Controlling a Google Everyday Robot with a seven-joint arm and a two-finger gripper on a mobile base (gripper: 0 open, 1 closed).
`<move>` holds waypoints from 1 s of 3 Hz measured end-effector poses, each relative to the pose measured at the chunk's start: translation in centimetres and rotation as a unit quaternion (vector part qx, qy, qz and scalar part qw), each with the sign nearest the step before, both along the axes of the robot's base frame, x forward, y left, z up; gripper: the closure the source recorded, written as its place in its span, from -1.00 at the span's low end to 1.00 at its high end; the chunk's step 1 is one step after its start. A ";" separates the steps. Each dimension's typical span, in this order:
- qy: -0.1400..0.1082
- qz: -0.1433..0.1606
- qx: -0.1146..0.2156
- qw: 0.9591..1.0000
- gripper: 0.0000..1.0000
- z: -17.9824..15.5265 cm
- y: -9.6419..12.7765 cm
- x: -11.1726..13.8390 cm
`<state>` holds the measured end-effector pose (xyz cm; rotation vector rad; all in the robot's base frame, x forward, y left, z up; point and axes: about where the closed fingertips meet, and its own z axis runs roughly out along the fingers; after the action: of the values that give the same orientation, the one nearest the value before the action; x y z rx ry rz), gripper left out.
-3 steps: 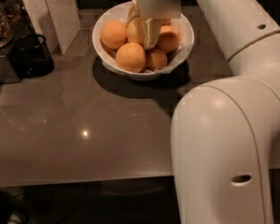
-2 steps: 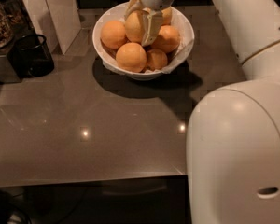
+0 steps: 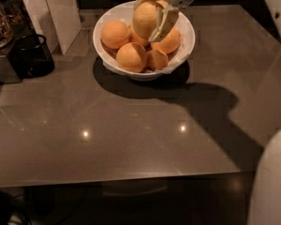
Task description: Pick orange from white bowl
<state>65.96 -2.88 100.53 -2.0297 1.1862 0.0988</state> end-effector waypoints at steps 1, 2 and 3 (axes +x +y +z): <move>-0.006 -0.031 0.033 0.999 1.00 1.5 -1.4 -3.6; -0.014 -0.069 0.056 0.996 1.00 2.7 -2.2 -7.8; -0.007 -0.108 0.066 0.992 1.00 1.5 -2.6 -11.9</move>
Offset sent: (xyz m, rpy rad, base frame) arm -0.1354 -0.0340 0.0269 0.1539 -0.0286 -0.2427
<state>54.08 -5.45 102.07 -1.7740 1.3469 0.0534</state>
